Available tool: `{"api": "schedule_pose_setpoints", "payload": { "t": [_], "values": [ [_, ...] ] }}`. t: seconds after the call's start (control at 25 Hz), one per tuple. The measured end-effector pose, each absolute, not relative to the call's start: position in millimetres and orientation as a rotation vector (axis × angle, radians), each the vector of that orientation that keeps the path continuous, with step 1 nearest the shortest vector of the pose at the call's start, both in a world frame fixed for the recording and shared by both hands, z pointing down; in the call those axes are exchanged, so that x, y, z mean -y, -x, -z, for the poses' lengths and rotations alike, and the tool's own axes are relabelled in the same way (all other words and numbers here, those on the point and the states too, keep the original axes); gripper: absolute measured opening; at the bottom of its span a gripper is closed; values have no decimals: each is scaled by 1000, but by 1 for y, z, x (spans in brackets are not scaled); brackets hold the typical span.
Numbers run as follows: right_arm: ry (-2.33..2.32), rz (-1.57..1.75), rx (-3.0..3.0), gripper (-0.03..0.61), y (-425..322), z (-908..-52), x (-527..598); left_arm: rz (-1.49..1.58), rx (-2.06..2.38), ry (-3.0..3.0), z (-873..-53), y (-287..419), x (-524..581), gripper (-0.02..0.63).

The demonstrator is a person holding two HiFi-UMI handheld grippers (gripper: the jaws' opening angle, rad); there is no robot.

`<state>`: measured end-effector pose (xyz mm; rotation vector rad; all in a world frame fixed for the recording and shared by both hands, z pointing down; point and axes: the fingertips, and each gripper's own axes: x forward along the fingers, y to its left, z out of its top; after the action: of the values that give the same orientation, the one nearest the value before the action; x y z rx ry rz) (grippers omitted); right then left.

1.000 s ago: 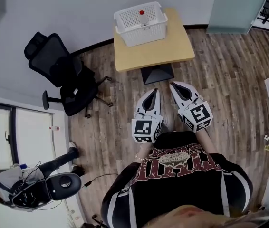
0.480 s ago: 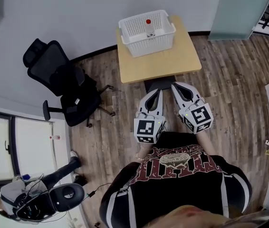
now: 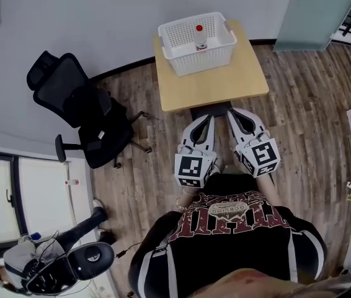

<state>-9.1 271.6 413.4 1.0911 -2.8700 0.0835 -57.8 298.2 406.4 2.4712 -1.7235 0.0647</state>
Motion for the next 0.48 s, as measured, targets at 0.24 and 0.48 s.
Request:
{"api": "schedule_pose_setpoints", "payload": {
  "t": [0.24, 0.48],
  "values": [
    [-1084, -89, 2883, 17, 18, -412, -258, -45, 1726, -2468, -404, 64, -285, 26],
    [-1035, -84, 2893, 17, 25, -412, -223, -50, 1781, -2427, -404, 69, -252, 27]
  ]
}}
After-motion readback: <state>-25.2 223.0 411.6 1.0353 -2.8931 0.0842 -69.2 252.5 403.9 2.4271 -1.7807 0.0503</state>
